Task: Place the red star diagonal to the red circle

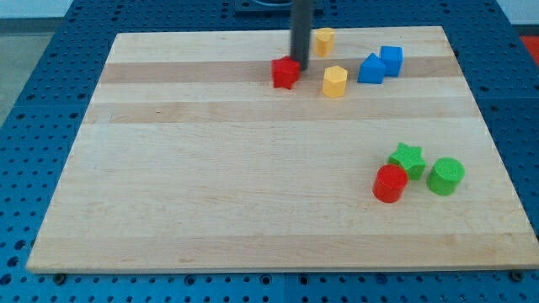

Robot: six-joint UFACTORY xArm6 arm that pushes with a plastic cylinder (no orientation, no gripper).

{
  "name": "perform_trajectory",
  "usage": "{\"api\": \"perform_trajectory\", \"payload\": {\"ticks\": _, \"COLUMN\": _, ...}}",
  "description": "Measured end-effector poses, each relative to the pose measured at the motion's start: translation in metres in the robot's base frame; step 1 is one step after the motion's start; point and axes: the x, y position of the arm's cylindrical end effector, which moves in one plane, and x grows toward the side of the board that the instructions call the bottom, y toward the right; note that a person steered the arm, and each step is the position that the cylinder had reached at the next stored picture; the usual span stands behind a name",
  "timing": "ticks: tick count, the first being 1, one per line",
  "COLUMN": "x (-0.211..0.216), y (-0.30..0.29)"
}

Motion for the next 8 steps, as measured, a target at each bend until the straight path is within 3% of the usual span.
{"api": "perform_trajectory", "payload": {"ticks": 2, "x": 0.007, "y": 0.037}}
{"api": "perform_trajectory", "payload": {"ticks": 3, "x": -0.006, "y": -0.010}}
{"api": "perform_trajectory", "payload": {"ticks": 4, "x": 0.042, "y": -0.016}}
{"api": "perform_trajectory", "payload": {"ticks": 5, "x": 0.057, "y": -0.022}}
{"api": "perform_trajectory", "payload": {"ticks": 8, "x": 0.052, "y": -0.049}}
